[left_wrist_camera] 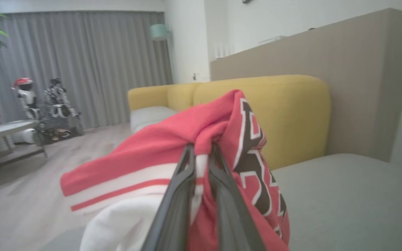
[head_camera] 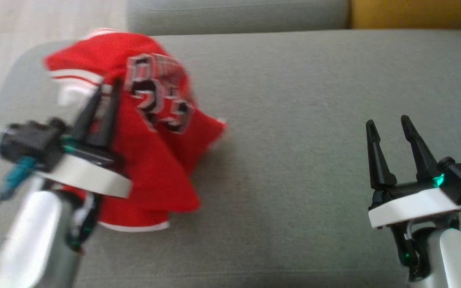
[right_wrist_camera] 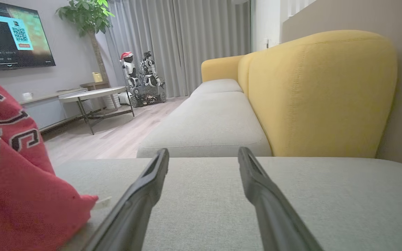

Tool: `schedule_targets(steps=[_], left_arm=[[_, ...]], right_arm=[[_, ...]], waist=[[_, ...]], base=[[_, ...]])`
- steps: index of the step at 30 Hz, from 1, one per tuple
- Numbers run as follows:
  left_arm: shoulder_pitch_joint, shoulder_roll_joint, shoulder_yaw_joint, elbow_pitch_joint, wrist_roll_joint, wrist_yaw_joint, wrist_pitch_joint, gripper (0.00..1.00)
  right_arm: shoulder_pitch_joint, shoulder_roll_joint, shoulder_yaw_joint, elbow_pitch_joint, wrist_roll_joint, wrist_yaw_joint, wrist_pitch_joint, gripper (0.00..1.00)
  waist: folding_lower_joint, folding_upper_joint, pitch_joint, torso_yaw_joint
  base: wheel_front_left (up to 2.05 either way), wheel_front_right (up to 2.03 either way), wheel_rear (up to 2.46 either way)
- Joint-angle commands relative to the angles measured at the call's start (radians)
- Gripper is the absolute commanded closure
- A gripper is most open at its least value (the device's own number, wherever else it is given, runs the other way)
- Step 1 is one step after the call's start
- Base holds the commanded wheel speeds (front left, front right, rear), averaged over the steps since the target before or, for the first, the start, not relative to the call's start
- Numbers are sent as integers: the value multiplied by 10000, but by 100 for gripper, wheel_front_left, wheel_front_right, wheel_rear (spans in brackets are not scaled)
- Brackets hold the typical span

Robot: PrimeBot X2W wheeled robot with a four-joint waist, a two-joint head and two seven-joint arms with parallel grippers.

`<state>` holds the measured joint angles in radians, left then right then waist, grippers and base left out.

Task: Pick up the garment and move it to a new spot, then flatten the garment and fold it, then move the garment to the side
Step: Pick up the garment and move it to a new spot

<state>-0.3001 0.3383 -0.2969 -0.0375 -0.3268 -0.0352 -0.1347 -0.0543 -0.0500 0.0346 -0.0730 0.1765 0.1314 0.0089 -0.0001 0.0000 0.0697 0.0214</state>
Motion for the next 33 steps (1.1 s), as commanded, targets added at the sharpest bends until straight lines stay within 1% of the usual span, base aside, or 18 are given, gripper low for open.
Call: schedule_targets(steps=[1, 4, 5, 7, 14, 17, 20, 25, 26, 27, 28, 33], left_arm=[[-708, -85, 88, -373, 113, 24, 32, 100], [-1160, -613, -440, -37, 205, -7, 122, 100], [-1160, -613, -440, -37, 205, -7, 122, 100], [-1609, -902, -751, 329, 322, -70, 137, 100], [-3145, -1822, -1843, 1738, 650, -454, 59, 100], [-3596, -2031, -2230, 2578, 732, -591, 93, 100], [-3830, -2115, -2540, 3585, 737, -692, 179, 100], [-4029, -2165, -2995, 5017, 574, -835, 317, 100], [-4054, -2189, -3075, 5176, 526, -852, 313, 77], [-4062, -2218, -3150, 5289, 480, -866, 292, 47], [-4063, -2245, -3221, 5371, 440, -877, 255, 0], [-3927, -2321, -3451, 5372, 273, -893, -131, 0]], right_arm=[[-427, -8, 294, -471, 85, -7, 33, 0], [-615, -6, 421, -561, 180, -7, 17, 0], [-615, -6, 421, -561, 180, -7, 17, 0], [-771, -5, 567, -583, 251, -7, -23, 0], [-1194, -4, 831, -475, 601, -7, -396, 0], [-1301, -4, 894, -358, 758, -7, -600, 0], [-1421, -4, 1018, -195, 881, -7, -811, 0], [-1543, -4, 1082, 95, 936, -7, -1078, 0], [-1552, -4, 1063, 146, 928, -7, -1123, 0], [-1554, -4, 1041, 205, 921, -7, -1161, 0], [-1554, -3, 1031, 259, 920, -7, -1181, 0], [-1567, -3, 1024, 433, 778, -7, -1173, 0]], waist=[[1, 0, 413, -663], [1, 0, 838, -1290], [1, 0, 838, -1290], [1, 0, 1137, -1764], [1, 0, 2177, -3187], [1, 0, 2582, -3602], [1, 0, 2873, -3916], [1, 0, 3066, -4085], [1, 0, 3066, -4065], [1, 0, 3034, -4021], [1, 0, 2995, -3963], [1, 0, 2605, -3482]], base=[[0, 0, 0], [0, 0, 0], [0, 0, 0], [0, 0, 0], [0, 0, 0], [0, 0, 0], [0, 0, 0], [0, 0, 0], [0, 0, 0], [0, 0, 0], [0, 0, 0], [0, 0, 0]])
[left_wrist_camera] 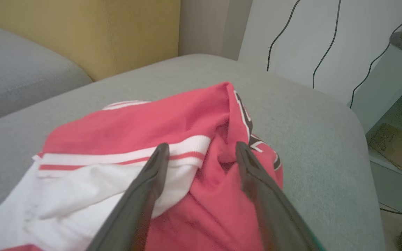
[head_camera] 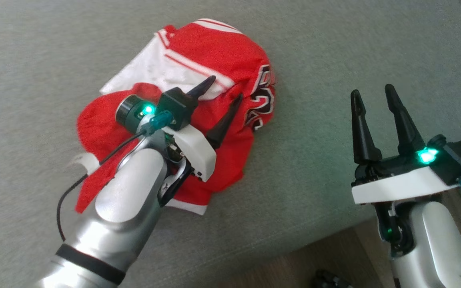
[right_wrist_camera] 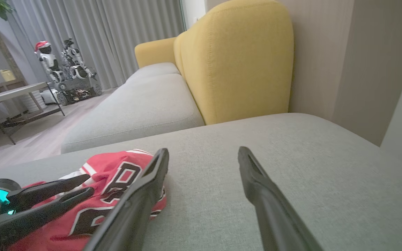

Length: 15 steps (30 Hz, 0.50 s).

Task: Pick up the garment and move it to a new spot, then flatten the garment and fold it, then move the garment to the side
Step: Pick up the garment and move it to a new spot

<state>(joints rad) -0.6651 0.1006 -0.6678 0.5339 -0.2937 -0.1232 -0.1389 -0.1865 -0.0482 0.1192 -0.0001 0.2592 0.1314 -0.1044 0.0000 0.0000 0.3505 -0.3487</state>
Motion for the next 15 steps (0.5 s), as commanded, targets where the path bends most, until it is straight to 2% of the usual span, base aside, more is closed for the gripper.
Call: schedule_targets(steps=[1, 6, 15], left_arm=[[-208, 44, 267, -422, -89, 18, -198, 0], [285, 158, 655, -1072, -279, 589, -589, 0], [1811, 1096, 2244, -2370, -906, 2010, -968, 0]], right_arm=[[-235, -21, 155, -275, -88, -7, -24, 0], [-144, -20, 97, -279, -485, -7, 200, 0], [131, -20, -32, -379, -911, -7, 641, 0]], waist=[[0, 0, -319, 371], [0, 0, -840, 1141], [0, 0, -1611, 2419]], base=[[0, 0, 0], [0, 0, 0], [0, 0, 0]])
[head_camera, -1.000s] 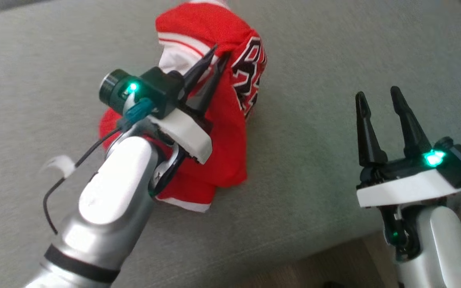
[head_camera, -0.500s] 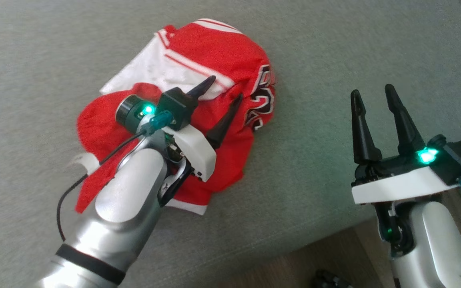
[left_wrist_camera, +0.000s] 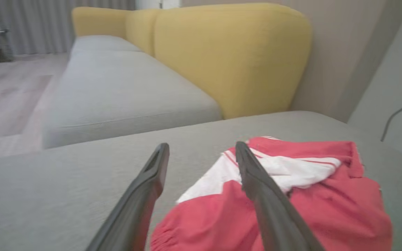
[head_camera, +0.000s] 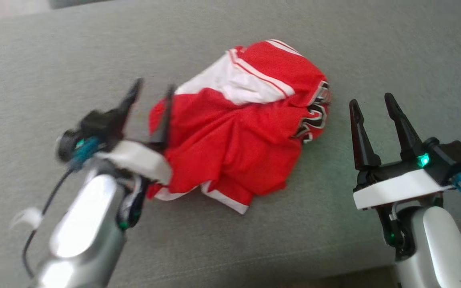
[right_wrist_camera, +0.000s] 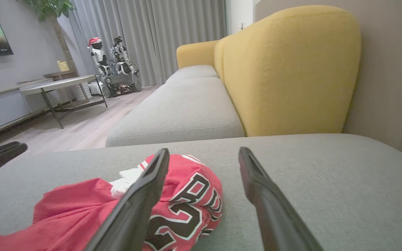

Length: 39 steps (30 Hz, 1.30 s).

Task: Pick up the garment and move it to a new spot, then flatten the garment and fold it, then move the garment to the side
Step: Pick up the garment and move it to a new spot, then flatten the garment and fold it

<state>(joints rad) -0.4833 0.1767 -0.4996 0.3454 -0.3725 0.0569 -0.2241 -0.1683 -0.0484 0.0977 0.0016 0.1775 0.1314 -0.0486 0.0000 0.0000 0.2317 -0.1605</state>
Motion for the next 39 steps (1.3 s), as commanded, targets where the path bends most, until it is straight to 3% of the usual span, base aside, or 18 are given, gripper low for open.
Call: schedule_targets(steps=[1, 13, 27, 39], left_arm=[[190, 458, 745, -611, -173, 358, -142, 0], [2196, 1373, 1966, -1637, -899, 868, -263, 0], [3792, 1858, 1743, -2781, -676, 1364, 138, 0], [4337, 2004, 1686, -3314, -677, 1709, 437, 0]], right_arm=[[-20, -18, 173, -405, -135, -7, 126, 0], [351, -58, 87, -322, -325, -7, 469, 0], [1176, -116, -180, -181, -368, -7, 727, 0], [1352, -133, -290, -257, -371, -7, 923, 0]], waist=[[0, 0, -497, 651], [0, 0, -1309, 1399], [0, 0, -2294, 1395], [0, 0, -2428, 1397]], base=[[0, 0, 0], [0, 0, 0], [0, 0, 0], [0, 0, 0]])
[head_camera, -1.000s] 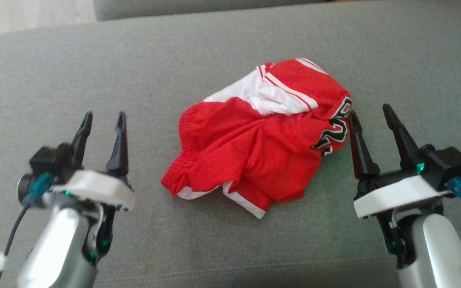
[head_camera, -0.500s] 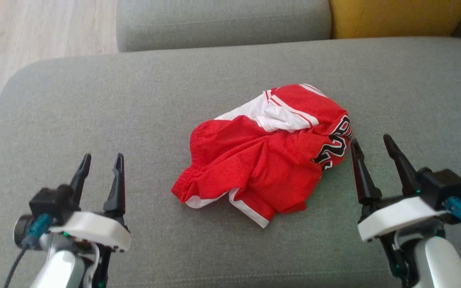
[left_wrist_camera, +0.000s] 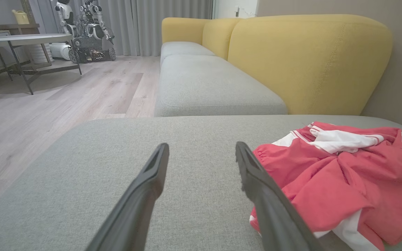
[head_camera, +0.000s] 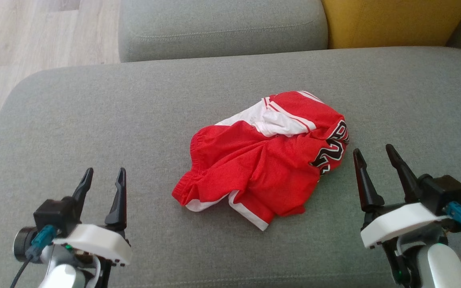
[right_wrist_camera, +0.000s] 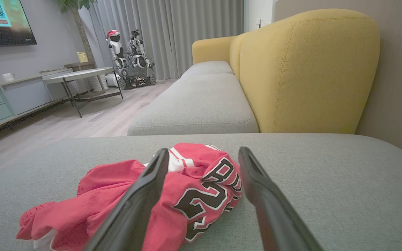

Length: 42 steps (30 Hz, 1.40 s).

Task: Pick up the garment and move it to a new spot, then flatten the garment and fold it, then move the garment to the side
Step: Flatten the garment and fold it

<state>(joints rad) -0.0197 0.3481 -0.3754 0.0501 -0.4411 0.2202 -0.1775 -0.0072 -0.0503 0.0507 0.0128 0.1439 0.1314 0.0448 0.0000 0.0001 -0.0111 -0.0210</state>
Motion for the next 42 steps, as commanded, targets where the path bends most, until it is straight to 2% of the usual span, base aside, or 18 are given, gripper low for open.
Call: schedule_targets(steps=[1, 17, 19, 24, 29, 35, 42], left_arm=[[-292, 288, 441, -368, 3, 86, -25, 0], [-337, 280, 412, -375, -72, 176, -73, 0], [-474, 217, 356, -400, -112, 79, -116, 0], [-1431, 41, 21, -154, -93, -362, -8, 0], [-3029, -454, -675, 869, -75, -1134, 433, 0], [-4728, -1338, -1432, 3021, -262, -2076, 1047, 0], [-6090, -1899, -1744, 5963, -437, -2716, 1471, 0]], right_arm=[[-259, -112, 182, -364, -33, -7, -7, 0], [-264, -92, 193, -364, 10, -7, 17, 0], [-276, -89, 178, -390, 12, -7, 22, 0], [-539, -82, 215, -585, -31, -7, 80, 0], [-967, -78, 341, -723, -64, -7, 51, 0], [-1281, -68, 299, -695, -67, -7, -55, 0], [-1498, -38, 238, -573, 29, -7, -266, 0]], waist=[[0, -1, -5, 6], [0, -1, 50, 37], [0, -1, 97, 65], [0, -1, 635, 68], [0, -1, 1287, -70], [0, -1, 2019, -427], [0, -1, 2607, -923]], base=[[0, 0, 0], [0, 0, 0], [0, 0, 0], [0, 0, 0], [0, 0, 0], [0, 0, 0], [0, 0, 0]])
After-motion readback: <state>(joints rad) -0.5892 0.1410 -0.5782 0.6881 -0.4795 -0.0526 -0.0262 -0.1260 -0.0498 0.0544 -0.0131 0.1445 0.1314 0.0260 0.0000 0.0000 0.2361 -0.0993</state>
